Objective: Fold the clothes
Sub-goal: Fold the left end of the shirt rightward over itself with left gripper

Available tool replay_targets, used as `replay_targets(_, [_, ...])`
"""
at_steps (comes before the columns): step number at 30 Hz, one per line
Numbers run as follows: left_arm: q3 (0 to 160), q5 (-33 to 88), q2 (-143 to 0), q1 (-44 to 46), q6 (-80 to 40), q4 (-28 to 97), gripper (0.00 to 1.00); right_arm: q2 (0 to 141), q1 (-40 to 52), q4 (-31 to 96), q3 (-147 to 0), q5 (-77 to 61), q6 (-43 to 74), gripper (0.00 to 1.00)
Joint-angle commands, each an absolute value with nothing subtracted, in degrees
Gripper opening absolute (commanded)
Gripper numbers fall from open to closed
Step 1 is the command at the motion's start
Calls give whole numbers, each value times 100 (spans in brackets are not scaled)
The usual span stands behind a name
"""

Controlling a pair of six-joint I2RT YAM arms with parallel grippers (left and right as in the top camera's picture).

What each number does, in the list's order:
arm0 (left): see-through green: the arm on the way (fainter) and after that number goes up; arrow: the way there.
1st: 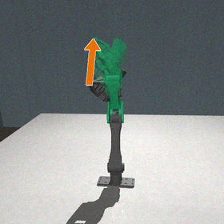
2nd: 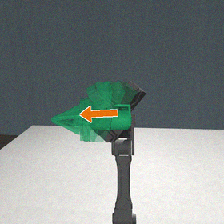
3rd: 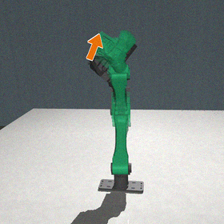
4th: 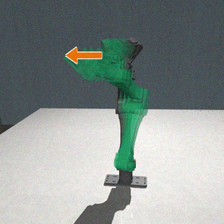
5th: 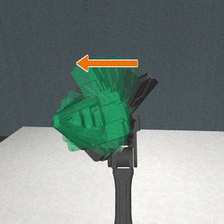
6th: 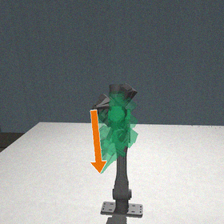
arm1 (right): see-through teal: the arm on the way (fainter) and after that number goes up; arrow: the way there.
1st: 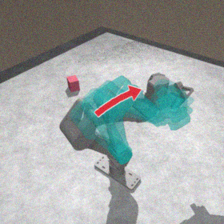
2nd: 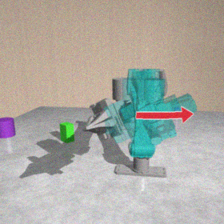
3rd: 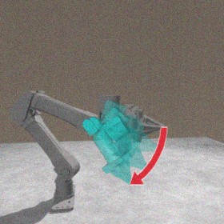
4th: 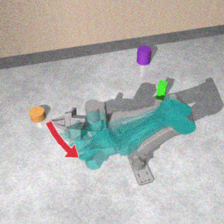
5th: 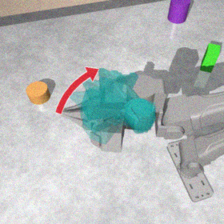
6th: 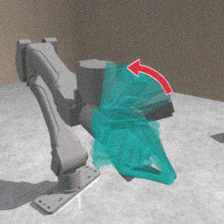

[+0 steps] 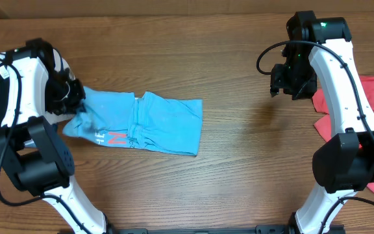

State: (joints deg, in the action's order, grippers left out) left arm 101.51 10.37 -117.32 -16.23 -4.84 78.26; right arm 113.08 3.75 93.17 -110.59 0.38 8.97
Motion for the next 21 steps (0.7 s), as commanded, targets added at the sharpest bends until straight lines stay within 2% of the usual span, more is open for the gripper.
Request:
replay_targets(1, [10366, 2062, -11260, -1269, -167, 7918, 7, 11273, 355, 9317, -11135, 30, 891, 59])
replay_targets(9, [10366, 2036, -11083, 38, -318, 8053, 8, 11273, 357, 9338, -11135, 27, 891, 59])
replay_targets(21, [10353, 746, -11150, 1887, -1164, 7933, 12, 11273, 357, 9360, -11135, 27, 891, 60])
